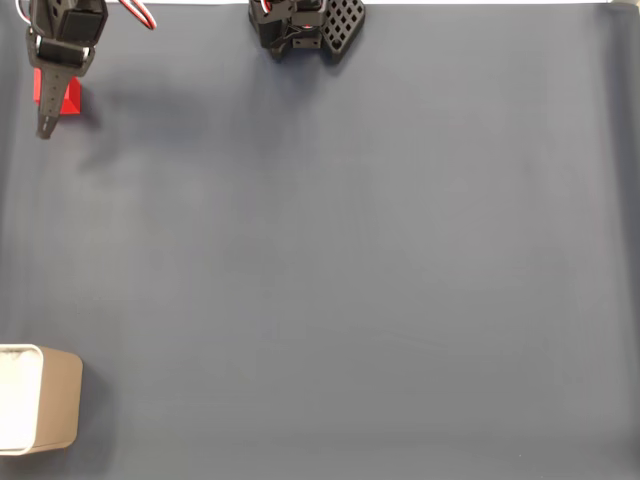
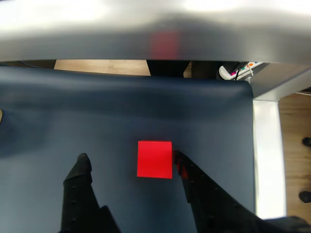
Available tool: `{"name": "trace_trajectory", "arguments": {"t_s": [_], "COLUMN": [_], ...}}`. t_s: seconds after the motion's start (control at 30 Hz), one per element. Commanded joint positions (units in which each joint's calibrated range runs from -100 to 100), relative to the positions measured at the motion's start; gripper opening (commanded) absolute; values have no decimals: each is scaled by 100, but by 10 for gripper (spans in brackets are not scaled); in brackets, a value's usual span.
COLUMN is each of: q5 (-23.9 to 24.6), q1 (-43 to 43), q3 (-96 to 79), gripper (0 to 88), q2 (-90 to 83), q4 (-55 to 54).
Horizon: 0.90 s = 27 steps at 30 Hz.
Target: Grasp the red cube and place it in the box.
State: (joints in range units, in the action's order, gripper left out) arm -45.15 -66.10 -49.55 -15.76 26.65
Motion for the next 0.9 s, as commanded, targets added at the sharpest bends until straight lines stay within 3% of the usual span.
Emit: {"name": "trace_trajectory", "arguments": {"t_s": [0.0, 0.87], "q5": [-29, -127], "q1": [54, 33], "q3": [265, 92], "gripper": [381, 368], "q2": [-44, 198], "q4": [-132, -411]}}
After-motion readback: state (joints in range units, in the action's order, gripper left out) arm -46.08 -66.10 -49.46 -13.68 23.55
